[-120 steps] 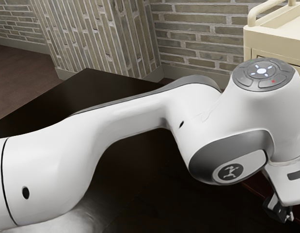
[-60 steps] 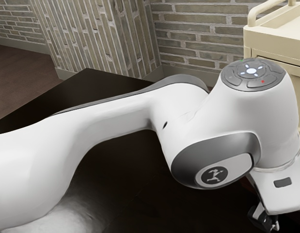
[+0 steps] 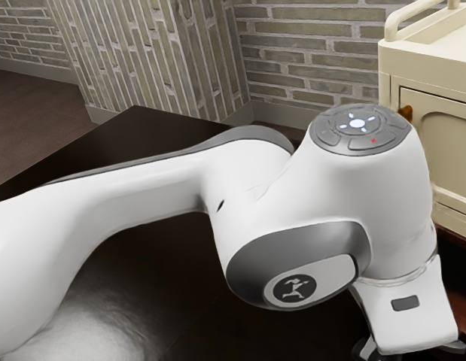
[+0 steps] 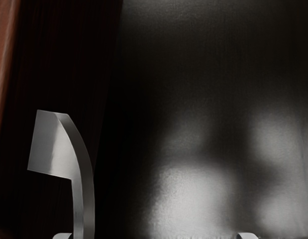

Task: Pull the drawer handle with one arm to open the drawer

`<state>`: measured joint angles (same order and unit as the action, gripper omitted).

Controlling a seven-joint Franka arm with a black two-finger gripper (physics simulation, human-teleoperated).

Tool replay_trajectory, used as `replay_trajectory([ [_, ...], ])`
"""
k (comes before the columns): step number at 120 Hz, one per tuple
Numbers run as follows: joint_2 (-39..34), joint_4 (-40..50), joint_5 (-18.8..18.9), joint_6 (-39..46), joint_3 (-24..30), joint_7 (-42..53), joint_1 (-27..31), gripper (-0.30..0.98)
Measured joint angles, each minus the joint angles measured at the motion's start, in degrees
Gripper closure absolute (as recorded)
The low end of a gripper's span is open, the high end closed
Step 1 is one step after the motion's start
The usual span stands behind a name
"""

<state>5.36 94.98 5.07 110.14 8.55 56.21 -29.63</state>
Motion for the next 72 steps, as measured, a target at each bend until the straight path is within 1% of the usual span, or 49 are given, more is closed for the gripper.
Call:
replay_trajectory([
  [42, -5.0, 5.7, -1.2, 0.4, 0.1, 0.0, -0.4, 0.30],
  [56, -6.2, 7.3, -1.4, 0.6, -0.3, 0.0, -0.9, 0.28],
  [72, -8.3, 10.0, -1.5, 1.4, 0.1, -0.1, -0.8, 0.29],
])
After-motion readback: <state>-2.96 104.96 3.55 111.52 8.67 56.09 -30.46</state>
